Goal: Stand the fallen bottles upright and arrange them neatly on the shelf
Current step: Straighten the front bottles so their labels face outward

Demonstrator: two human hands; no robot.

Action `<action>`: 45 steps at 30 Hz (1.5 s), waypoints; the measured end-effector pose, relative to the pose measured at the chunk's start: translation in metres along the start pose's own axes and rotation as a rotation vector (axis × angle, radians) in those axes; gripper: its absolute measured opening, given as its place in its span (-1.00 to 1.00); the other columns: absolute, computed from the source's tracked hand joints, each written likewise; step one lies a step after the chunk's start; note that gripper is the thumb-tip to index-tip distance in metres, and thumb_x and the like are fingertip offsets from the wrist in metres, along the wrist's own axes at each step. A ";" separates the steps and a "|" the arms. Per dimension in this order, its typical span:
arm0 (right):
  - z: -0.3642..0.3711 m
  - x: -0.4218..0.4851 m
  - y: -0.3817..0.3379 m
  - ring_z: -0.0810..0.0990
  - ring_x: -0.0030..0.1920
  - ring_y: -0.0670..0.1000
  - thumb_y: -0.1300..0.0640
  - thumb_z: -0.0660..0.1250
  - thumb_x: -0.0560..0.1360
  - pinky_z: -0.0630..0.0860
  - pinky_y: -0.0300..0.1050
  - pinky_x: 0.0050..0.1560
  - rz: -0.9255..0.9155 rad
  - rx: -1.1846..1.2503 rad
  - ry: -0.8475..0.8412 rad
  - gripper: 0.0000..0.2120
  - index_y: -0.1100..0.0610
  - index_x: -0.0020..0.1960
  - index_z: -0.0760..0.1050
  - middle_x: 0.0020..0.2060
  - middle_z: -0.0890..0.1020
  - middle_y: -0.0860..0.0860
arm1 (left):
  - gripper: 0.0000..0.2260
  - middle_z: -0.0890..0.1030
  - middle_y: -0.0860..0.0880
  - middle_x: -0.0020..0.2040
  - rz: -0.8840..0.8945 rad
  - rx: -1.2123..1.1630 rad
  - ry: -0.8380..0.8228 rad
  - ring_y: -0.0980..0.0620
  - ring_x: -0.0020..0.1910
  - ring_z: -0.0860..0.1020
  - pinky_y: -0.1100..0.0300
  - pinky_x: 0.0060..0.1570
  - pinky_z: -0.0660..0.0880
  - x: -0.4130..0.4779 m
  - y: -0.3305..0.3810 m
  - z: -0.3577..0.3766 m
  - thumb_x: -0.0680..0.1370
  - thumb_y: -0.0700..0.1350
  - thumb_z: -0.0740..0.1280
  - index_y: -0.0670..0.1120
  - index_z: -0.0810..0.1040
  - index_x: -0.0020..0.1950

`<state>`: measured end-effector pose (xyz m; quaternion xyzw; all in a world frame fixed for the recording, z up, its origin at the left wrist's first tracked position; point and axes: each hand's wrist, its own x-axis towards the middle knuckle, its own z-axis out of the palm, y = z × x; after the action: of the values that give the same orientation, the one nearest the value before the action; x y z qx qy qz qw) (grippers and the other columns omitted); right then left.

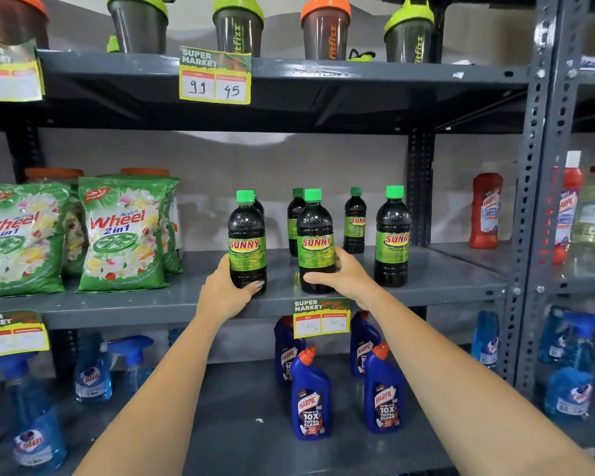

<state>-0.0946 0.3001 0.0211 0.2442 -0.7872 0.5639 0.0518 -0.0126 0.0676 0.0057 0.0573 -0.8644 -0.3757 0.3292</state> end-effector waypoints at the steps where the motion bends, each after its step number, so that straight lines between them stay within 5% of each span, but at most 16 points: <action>1: 0.000 0.000 0.000 0.54 0.16 -0.08 0.02 0.61 0.29 0.40 -0.16 0.10 -0.002 0.000 -0.001 -0.28 0.00 0.37 0.40 0.18 0.59 -0.09 | -0.46 0.60 -0.03 0.21 0.001 0.001 0.001 -0.09 0.18 0.53 0.01 0.15 0.47 0.000 0.000 0.000 0.42 0.01 0.50 0.00 0.37 0.32; 23: 0.009 -0.004 -0.002 0.56 0.15 -0.04 0.01 0.59 0.31 0.43 -0.14 0.09 -0.023 -0.041 0.042 -0.33 0.00 0.34 0.41 0.13 0.60 -0.09 | -0.39 0.58 -0.03 0.22 -0.012 -0.065 -0.008 -0.07 0.19 0.53 0.05 0.16 0.45 0.000 -0.002 -0.004 0.35 0.00 0.56 -0.03 0.39 0.33; 28: 0.005 -0.013 -0.004 0.51 0.26 -0.02 -0.18 0.58 0.24 0.44 -0.04 0.21 -0.066 -0.185 0.016 -0.11 -0.02 0.45 0.26 0.28 0.54 -0.07 | -0.14 0.43 -0.06 0.40 -0.017 -0.135 -0.076 -0.07 0.36 0.39 0.01 0.29 0.36 0.001 -0.002 -0.005 0.29 0.09 0.58 -0.05 0.22 0.46; 30: 0.002 -0.025 -0.003 0.47 0.29 -0.05 -0.24 0.53 0.26 0.45 0.02 0.28 -0.142 -0.159 0.137 -0.07 -0.03 0.50 0.21 0.32 0.51 -0.08 | -0.03 0.23 -0.10 0.53 -0.061 -0.136 0.059 -0.08 0.49 0.20 -0.06 0.43 0.21 -0.007 0.005 -0.005 0.31 0.16 0.55 -0.09 0.10 0.54; 33: -0.014 -0.048 0.005 0.56 0.04 -0.06 -0.09 0.46 0.42 0.56 0.01 0.06 -0.426 -0.135 0.654 -0.51 0.05 0.27 0.46 0.03 0.58 -0.08 | -0.47 0.48 -0.08 0.30 0.163 -0.073 0.565 -0.07 0.30 0.38 0.07 0.27 0.33 -0.039 0.032 0.008 0.43 0.01 0.47 -0.09 0.41 0.34; 36: -0.044 -0.055 0.019 0.46 0.18 0.07 0.02 0.50 0.39 0.46 0.00 0.20 -0.433 -0.204 0.968 -0.47 0.11 0.28 0.41 0.13 0.50 0.03 | -0.77 0.54 0.07 0.02 0.387 -0.164 0.504 0.13 0.00 0.50 0.13 0.00 0.51 -0.063 0.074 0.041 0.48 -0.09 0.43 -0.04 0.53 0.11; 40: -0.069 -0.048 0.039 0.29 0.45 0.08 -0.06 0.56 0.33 0.30 0.02 0.36 -0.072 -0.160 0.644 -0.05 0.08 0.53 0.11 0.45 0.31 0.07 | -0.52 0.50 0.10 0.17 0.225 -0.258 0.336 0.16 0.12 0.48 0.12 0.09 0.52 -0.056 0.092 0.087 0.45 0.10 0.46 -0.01 0.44 0.29; 45: -0.076 -0.045 0.050 0.61 0.09 0.04 0.00 0.49 0.41 0.42 -0.15 -0.04 -0.069 -0.280 0.545 -0.49 0.01 0.31 0.42 -0.01 0.64 -0.07 | -0.19 0.55 0.03 0.23 0.112 -0.124 0.216 -0.01 0.18 0.53 0.04 0.01 0.53 -0.041 0.083 0.103 0.37 0.09 0.52 0.10 0.15 0.49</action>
<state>-0.0922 0.3959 -0.0107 0.1012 -0.8056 0.4925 0.3135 -0.0317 0.2034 -0.0105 0.0288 -0.8009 -0.4009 0.4439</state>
